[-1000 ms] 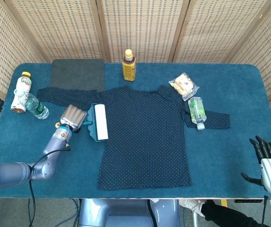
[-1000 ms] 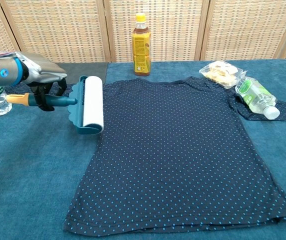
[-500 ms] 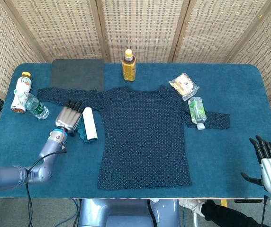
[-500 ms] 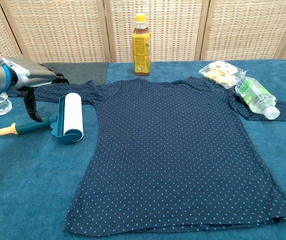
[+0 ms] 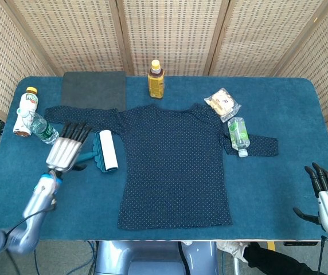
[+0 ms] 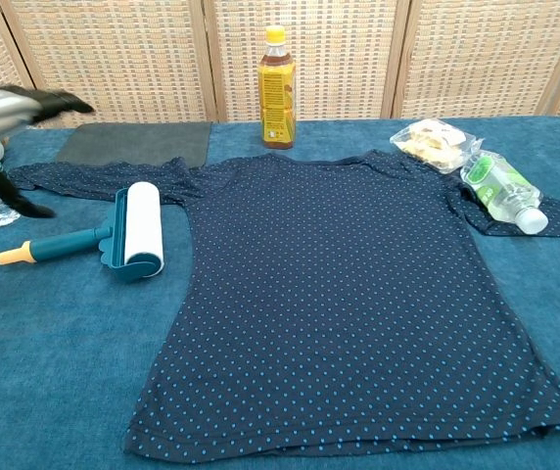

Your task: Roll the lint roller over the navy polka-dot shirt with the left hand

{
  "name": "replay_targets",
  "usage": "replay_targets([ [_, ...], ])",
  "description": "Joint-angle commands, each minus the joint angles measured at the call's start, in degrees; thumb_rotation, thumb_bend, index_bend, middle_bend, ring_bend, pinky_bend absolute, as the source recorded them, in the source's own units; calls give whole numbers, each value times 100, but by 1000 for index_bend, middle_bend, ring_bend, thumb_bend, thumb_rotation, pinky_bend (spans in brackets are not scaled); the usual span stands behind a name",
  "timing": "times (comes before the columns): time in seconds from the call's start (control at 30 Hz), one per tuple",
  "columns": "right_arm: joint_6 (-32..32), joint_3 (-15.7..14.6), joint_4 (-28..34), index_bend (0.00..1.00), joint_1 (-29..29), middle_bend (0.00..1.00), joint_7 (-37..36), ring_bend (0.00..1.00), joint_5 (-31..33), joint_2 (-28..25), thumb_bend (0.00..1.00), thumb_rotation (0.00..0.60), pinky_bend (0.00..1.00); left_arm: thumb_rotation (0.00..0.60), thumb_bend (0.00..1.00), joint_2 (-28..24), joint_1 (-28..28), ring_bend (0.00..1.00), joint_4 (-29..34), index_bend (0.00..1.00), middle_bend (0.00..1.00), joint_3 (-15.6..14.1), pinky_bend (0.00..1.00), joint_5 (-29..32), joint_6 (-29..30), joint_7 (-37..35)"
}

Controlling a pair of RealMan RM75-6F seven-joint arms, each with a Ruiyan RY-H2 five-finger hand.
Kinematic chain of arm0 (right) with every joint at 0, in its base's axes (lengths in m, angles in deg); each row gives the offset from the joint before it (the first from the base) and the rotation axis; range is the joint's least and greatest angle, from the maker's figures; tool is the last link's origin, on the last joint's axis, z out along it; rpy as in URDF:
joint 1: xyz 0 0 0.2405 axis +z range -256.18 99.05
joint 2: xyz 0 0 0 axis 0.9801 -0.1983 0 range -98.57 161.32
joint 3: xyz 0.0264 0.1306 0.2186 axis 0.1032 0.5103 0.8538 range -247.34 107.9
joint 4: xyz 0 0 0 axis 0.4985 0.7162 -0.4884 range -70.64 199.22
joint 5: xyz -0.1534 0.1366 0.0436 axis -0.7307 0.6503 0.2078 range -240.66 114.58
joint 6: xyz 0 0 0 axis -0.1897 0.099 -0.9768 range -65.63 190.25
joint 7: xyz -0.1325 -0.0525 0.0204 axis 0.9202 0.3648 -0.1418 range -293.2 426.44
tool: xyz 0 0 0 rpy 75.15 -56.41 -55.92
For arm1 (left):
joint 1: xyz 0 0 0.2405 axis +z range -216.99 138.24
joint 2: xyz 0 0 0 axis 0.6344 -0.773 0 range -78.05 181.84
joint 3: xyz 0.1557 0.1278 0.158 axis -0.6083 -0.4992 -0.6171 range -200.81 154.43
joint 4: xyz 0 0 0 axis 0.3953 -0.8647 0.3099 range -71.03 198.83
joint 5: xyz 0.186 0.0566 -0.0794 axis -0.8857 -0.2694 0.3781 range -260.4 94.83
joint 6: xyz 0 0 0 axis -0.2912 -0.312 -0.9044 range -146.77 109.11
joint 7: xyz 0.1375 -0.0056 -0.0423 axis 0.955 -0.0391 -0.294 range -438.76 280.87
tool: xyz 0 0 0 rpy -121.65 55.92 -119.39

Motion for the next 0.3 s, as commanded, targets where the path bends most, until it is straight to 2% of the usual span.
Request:
replay_targets([
  [0.03, -10, -14, 15, 0, 3, 0, 46, 0, -33, 15, 80, 600, 0, 600, 121, -37, 1067, 0, 35, 29, 0, -382, 0, -1038, 1136, -729],
  [0.3, -97, -67, 94, 0, -16, 0, 211, 0, -177, 38, 80, 600, 0, 600, 122, -63, 2012, 0, 92, 29, 0, -595, 0, -1506, 1718, -980],
])
